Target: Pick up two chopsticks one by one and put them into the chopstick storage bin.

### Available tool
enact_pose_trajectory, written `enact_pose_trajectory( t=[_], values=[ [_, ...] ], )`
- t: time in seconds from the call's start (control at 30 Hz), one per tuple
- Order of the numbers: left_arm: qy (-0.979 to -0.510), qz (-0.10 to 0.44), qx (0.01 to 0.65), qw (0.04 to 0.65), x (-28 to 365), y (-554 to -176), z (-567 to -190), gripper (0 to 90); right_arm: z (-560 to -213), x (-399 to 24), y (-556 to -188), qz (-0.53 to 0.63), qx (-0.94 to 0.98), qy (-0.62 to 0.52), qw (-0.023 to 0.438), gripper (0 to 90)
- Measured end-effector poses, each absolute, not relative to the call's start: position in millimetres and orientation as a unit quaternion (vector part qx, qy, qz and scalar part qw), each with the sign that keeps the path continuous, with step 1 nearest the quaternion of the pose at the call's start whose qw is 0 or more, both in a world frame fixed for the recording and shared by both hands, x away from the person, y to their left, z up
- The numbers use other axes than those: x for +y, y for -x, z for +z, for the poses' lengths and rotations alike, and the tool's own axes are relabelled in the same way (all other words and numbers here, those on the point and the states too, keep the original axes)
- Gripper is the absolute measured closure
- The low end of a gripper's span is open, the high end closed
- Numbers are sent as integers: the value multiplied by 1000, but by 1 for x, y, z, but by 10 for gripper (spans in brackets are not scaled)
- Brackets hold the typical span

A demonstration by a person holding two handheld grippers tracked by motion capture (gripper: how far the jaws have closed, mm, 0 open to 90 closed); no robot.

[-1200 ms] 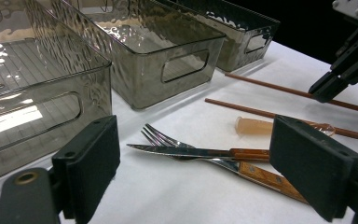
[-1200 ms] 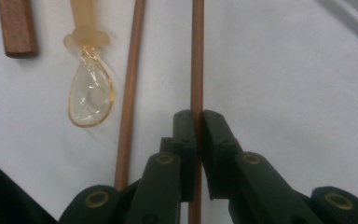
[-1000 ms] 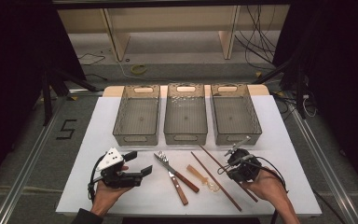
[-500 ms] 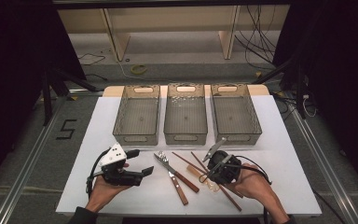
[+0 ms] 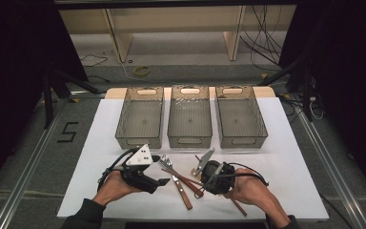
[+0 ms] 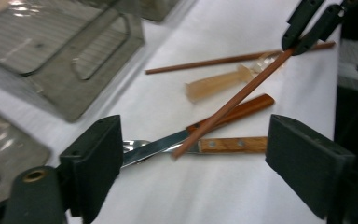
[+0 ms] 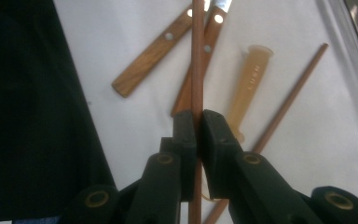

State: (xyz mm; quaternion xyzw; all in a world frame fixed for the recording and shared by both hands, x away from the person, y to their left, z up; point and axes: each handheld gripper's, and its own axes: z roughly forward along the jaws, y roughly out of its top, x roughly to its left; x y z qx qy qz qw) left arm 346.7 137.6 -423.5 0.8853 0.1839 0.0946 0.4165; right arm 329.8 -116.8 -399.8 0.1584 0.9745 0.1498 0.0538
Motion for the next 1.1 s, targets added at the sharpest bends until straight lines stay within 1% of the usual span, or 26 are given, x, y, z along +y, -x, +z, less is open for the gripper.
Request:
enact_pose_trajectory(
  t=[0.07, 0.13, 0.2, 0.3, 0.37, 0.43, 0.6, 0.63, 0.87, 1.1],
  values=[
    [-890, 94, 177, 410, 135, -347, -423, 206, -399, -113, -328, 149, 975, -154, 54, 850],
    [-902, 85, 153, 395, 128, -348, -423, 234, -399, -111, -327, 146, 978, -142, 51, 849],
    [-909, 80, 142, 384, 124, -347, -424, 259, -398, -109, -325, 147, 978, -137, 53, 849],
    [-917, 82, 122, 371, 121, -346, -425, 318, -398, -106, -323, 142, 980, -126, 51, 850],
    [-923, 73, 106, 362, 118, -345, -425, 359, -398, -105, -323, 141, 981, -122, 52, 849],
    [-925, 72, 99, 359, 115, -343, -425, 383, -399, -104, -322, 138, 982, -115, 49, 849],
    [-935, 68, 67, 343, 111, -341, -425, 478, -399, -101, -321, 136, 984, -106, 48, 849],
    [-939, 66, 53, 333, 108, -338, -426, 496, -399, -101, -321, 137, 984, -102, 49, 849],
    [-949, 62, 30, 309, 102, -334, -429, 598, -399, -100, -320, 136, 986, -86, 50, 849],
    [-950, 57, 17, 306, 101, -333, -430, 697, -399, -99, -318, 131, 987, -74, 48, 849]
  ],
)
